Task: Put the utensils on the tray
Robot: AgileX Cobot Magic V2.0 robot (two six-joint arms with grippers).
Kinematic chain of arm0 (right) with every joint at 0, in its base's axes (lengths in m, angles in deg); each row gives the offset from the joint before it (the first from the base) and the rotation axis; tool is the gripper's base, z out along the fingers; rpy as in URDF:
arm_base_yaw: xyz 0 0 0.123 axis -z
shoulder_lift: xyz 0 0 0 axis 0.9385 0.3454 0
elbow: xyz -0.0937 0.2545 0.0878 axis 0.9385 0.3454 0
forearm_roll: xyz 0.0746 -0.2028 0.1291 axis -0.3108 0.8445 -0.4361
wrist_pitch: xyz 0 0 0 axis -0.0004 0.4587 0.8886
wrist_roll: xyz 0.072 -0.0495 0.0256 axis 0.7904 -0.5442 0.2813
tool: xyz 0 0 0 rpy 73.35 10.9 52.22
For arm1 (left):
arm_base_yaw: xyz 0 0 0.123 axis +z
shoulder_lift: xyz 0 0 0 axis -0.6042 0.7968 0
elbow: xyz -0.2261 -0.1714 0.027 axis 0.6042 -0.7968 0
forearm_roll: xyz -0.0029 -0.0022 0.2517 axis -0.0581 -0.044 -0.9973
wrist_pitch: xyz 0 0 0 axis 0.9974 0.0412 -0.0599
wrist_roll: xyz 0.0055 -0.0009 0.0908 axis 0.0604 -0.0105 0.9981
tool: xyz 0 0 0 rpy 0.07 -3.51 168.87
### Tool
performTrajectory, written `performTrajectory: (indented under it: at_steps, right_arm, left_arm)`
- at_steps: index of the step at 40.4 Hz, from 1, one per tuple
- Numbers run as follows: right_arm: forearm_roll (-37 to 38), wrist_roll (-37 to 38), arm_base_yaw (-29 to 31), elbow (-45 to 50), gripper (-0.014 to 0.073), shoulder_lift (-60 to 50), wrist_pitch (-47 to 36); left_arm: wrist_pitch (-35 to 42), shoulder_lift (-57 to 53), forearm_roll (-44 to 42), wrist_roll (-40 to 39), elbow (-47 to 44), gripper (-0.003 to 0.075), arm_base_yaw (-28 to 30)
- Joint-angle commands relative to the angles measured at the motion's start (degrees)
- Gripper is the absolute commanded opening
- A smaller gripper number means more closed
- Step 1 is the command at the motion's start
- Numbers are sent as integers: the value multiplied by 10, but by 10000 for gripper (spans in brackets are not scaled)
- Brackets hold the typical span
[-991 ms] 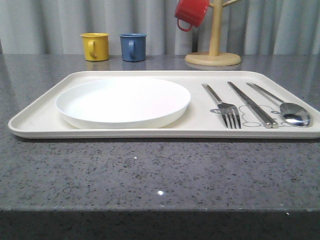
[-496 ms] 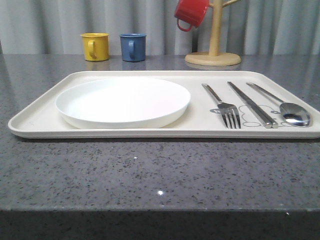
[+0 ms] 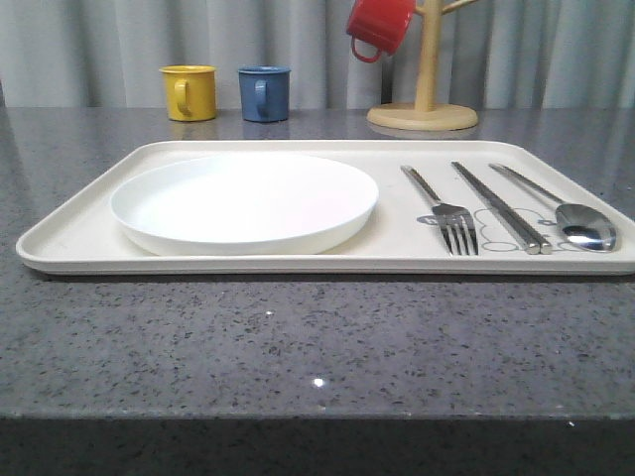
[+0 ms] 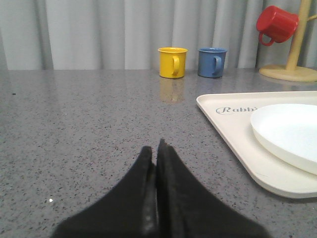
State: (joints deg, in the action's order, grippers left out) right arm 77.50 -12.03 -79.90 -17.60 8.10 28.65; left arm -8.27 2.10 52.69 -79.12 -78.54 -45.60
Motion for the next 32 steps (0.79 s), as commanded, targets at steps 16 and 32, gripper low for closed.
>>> performTrajectory:
  at_steps: [16,32]
  right_arm:
    - [22,-4,62,366,-67,-166,-459]
    - [18,-4,74,502,-67,-199,-617]
  left_arm:
    - [51,-12,0,-6,-11,-20,2]
    - [51,-12,0,-6,-11,-20,2]
